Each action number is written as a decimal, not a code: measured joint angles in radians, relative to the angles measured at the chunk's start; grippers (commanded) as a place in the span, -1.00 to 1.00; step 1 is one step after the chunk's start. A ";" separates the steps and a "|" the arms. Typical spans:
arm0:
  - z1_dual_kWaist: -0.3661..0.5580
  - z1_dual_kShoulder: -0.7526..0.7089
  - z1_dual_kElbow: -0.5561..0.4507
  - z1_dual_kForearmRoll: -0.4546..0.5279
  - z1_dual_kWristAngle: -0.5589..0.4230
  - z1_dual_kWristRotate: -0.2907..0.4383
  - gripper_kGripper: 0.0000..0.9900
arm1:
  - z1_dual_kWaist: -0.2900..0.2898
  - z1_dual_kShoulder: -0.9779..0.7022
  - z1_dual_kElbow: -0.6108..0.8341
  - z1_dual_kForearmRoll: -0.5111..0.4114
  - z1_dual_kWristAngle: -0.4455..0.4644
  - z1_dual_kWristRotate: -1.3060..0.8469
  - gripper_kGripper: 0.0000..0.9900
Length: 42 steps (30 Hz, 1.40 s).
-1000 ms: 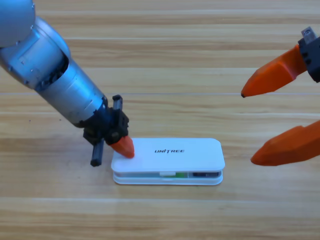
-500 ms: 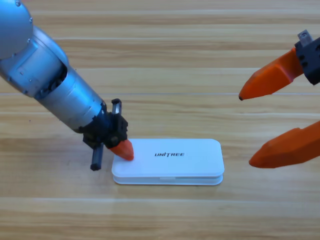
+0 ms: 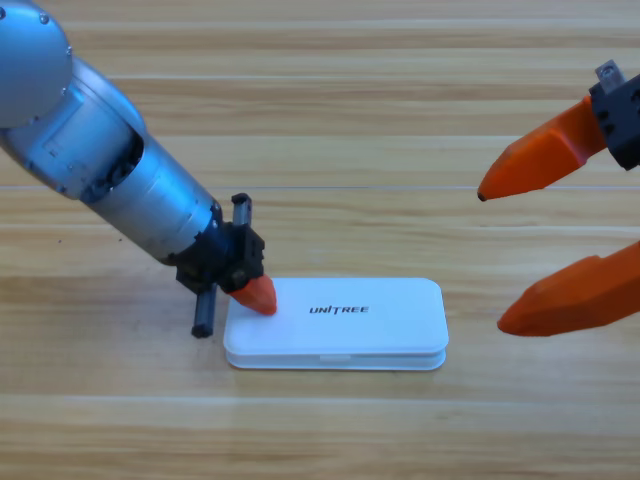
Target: Clean up eraser and pencils
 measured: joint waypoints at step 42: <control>-0.061 -0.522 -0.177 0.425 -0.017 -0.108 0.99 | 0.000 0.000 0.000 0.000 0.002 0.002 0.97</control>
